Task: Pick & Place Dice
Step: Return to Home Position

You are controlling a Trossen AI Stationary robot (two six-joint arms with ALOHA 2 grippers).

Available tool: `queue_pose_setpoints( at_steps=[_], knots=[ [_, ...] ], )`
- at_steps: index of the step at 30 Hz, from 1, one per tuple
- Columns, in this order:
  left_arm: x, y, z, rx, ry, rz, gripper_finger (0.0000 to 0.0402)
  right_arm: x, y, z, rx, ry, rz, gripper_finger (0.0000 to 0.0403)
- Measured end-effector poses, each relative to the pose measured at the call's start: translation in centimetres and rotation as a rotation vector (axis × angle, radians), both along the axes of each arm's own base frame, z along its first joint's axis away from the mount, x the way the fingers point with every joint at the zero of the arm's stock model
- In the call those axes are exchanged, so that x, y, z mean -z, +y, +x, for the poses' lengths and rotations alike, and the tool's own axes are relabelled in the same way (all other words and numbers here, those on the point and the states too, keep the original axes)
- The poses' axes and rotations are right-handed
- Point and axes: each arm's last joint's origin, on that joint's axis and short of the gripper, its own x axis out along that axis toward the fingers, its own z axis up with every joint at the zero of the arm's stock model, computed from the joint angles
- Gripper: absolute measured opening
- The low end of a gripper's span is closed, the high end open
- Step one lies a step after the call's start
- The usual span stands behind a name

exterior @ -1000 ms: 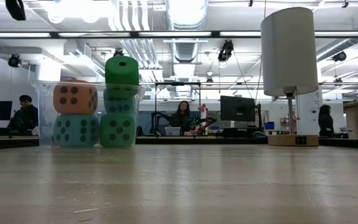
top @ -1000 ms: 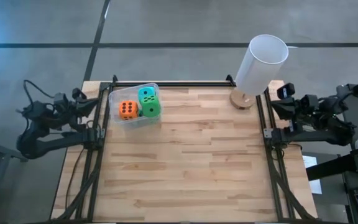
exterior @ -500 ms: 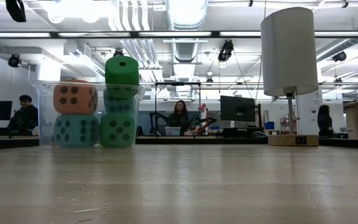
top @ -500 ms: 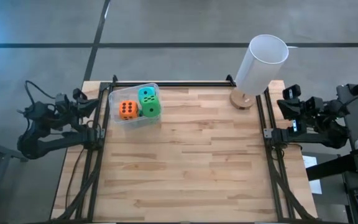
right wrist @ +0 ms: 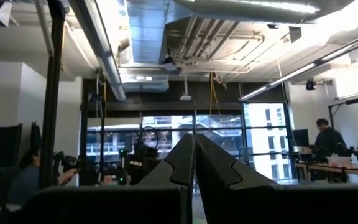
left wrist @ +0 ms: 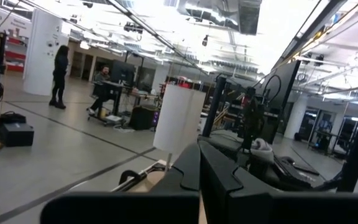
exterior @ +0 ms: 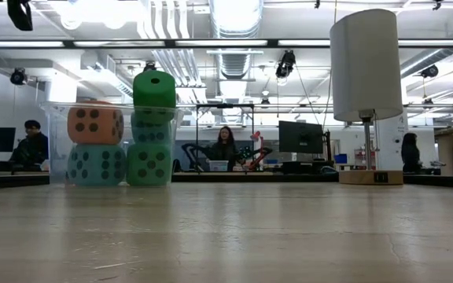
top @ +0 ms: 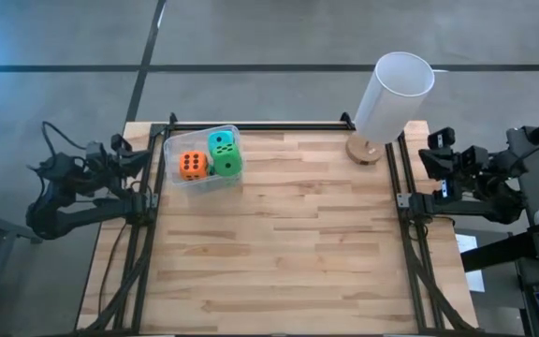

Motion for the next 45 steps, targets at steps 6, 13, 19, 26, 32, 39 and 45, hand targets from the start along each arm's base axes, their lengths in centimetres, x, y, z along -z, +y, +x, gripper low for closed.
queue_pose_setpoints(
  at_steps=[6, 13, 19, 26, 32, 39, 45],
  knots=[
    [0.7, 0.1, 0.3, -0.001, 0.055, -0.012, 0.0001, 1.0, 0.0, 0.9, -0.009, 0.039, 0.027, 0.0013],
    [3.7, 0.7, 2.8, 0.0, 0.123, -0.035, 0.0001, 4.1, -0.2, 3.3, 0.005, 0.086, 0.099, 0.0013],
    [6.8, 1.2, 4.9, -0.002, 0.17, -0.028, 0.0001, 7.5, -0.3, 5.4, -0.001, 0.066, 0.109, 0.0013],
    [9.4, 1.6, 6.4, -0.001, 0.169, -0.031, 0.0, 11.4, -0.4, 7.0, 0.019, 0.084, 0.076, 0.0013],
    [10.8, 1.7, 7.2, 0.021, 0.142, -0.023, 0.0001, 13.1, -0.4, 7.5, 0.006, 0.107, 0.102, 0.0013],
    [11.8, 1.7, 7.7, 0.088, 0.106, -0.041, 0.0, 13.9, -0.4, 7.8, 0.006, 0.197, 0.108, 0.0013],
    [12.9, 1.7, 8.1, 0.117, 0.135, -0.028, 0.0001, 15.5, -0.4, 8.2, -0.002, 0.362, 0.165, 0.0013]
  ],
)
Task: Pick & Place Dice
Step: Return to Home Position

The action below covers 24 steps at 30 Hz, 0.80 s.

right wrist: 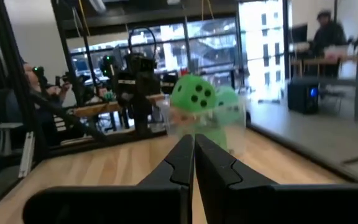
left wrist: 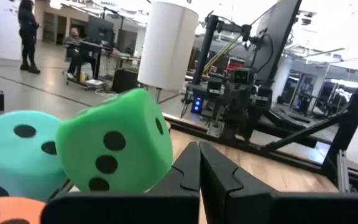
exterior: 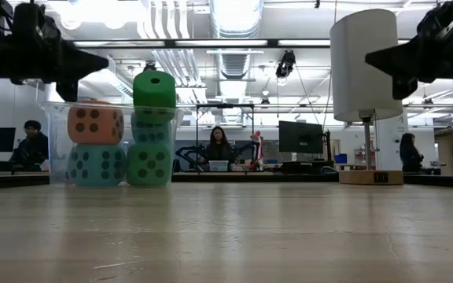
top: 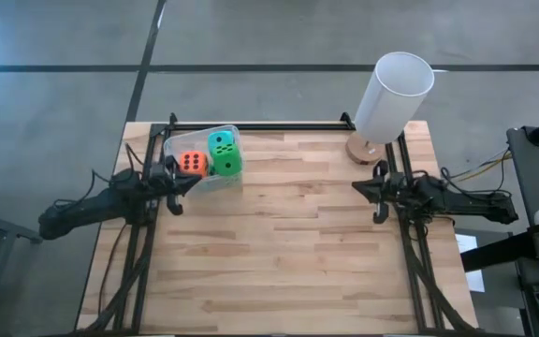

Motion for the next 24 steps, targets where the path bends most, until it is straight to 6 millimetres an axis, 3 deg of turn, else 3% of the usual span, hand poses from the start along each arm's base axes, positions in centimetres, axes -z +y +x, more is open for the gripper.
queue_pose_setpoints(
  at_steps=[4, 13, 24],
  knots=[
    [1.5, 0.0, 0.5, 0.025, -0.039, 0.021, 0.0001, 0.4, 0.0, 0.1, -0.005, 0.031, 0.055, 0.0013],
    [1.7, -0.1, 0.6, 0.081, 0.002, 0.114, 0.0, 0.6, 0.0, 0.1, 0.004, 0.054, 0.062, 0.0013],
    [1.9, -0.4, 0.6, 0.189, 0.02, 0.092, 0.0016, 1.1, -0.1, 0.1, 0.023, 0.101, 0.061, 0.0013]
  ],
)
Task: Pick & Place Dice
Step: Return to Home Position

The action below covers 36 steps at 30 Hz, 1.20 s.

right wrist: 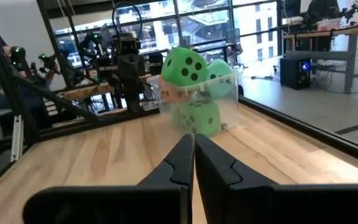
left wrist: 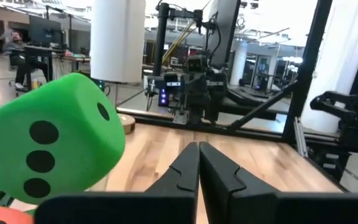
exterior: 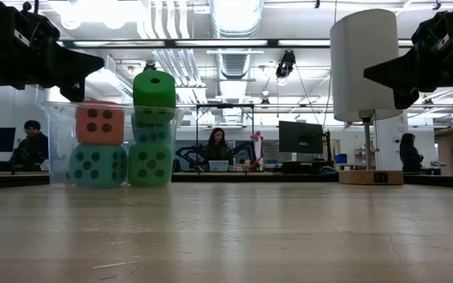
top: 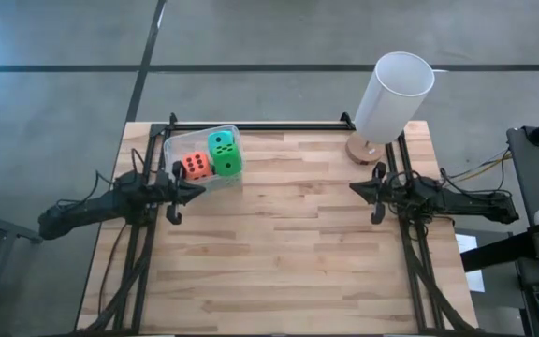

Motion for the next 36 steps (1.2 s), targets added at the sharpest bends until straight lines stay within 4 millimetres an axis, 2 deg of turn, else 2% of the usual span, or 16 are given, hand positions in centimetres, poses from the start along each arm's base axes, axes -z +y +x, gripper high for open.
queue_pose_setpoints(
  at_steps=[36],
  knots=[
    [0.2, 0.02, 0.02, -0.005, 0.018, 0.001, 0.002, -0.02, 0.01, 0.0, -0.002, -0.001, 0.0, 0.0013]
  ],
)
